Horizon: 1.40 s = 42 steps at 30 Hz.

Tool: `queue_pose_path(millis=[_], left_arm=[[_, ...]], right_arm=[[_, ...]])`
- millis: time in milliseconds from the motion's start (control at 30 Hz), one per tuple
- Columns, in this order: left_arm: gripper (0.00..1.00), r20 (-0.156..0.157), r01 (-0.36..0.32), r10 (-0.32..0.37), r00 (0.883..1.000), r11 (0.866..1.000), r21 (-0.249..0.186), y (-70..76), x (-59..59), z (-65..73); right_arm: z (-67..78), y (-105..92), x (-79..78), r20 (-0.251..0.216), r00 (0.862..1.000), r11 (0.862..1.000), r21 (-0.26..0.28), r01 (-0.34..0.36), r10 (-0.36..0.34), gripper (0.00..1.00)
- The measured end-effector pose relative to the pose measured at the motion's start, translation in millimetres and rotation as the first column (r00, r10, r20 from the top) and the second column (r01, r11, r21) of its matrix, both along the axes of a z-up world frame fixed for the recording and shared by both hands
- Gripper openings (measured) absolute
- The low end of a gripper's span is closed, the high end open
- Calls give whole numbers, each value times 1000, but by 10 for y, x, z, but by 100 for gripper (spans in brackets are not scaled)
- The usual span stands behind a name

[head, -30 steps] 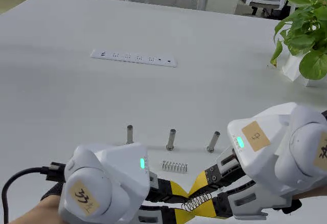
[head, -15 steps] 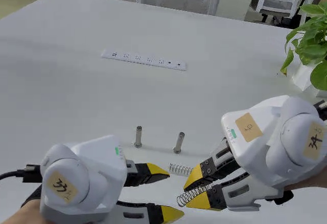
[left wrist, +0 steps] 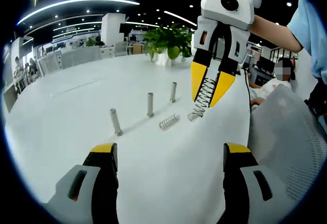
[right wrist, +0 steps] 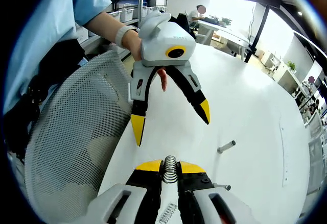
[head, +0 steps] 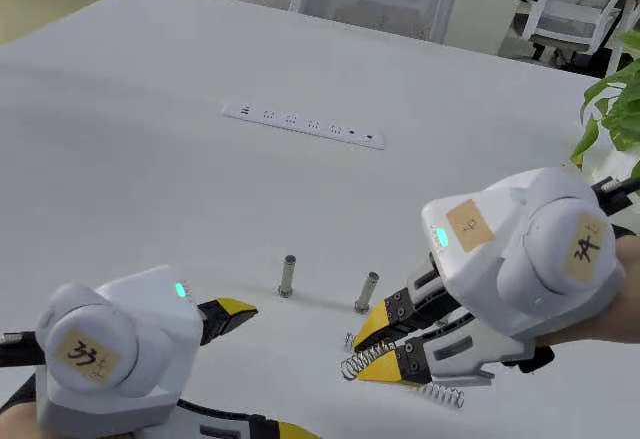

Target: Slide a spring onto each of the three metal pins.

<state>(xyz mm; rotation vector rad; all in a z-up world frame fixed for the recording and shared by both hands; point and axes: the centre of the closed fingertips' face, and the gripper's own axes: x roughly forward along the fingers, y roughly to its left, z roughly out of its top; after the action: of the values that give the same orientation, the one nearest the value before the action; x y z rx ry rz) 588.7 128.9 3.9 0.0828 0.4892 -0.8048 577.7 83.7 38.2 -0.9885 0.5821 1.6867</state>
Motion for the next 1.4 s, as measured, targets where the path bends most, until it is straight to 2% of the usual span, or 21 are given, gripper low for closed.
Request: queue_pose_path(millis=[267, 367, 633, 833, 967, 1100, 1267, 1400], left_arm=[[99, -5, -63, 63, 998, 998, -20, 117, 72, 28], [99, -7, -69, 69, 998, 998, -12, 137, 77, 22], [99, -8, -103, 103, 995, 994, -43, 160, 91, 42], [99, -12, -105, 105, 994, 994, -26, 184, 63, 0], [99, -15, -116, 116, 993, 993, -15, 215, 52, -42], [99, -23, -116, 116, 993, 993, -6, 226, 35, -86], [99, -26, -115, 115, 993, 993, -2, 226, 25, -110], [99, -26, -112, 112, 993, 994, 0, 221, 25, -125]], right_arm=[[12, 83, 147, 16, 1000, 1000, -20, -20, 20, 7], [19, 115, 192, 23, 999, 999, -28, -30, 31, 7], [2, 248, 304, 36, 998, 998, -42, -47, 49, 7], [43, 337, 425, 49, 997, 997, -52, -59, 62, 7], [70, 376, 539, 72, 995, 995, -70, -70, 75, 7], [44, 400, 691, 124, 987, 990, -109, -86, 99, 7], [50, 482, 788, 137, 983, 986, -130, -101, 119, 7], [55, 548, 938, 160, 977, 981, -156, -118, 143, 7]])
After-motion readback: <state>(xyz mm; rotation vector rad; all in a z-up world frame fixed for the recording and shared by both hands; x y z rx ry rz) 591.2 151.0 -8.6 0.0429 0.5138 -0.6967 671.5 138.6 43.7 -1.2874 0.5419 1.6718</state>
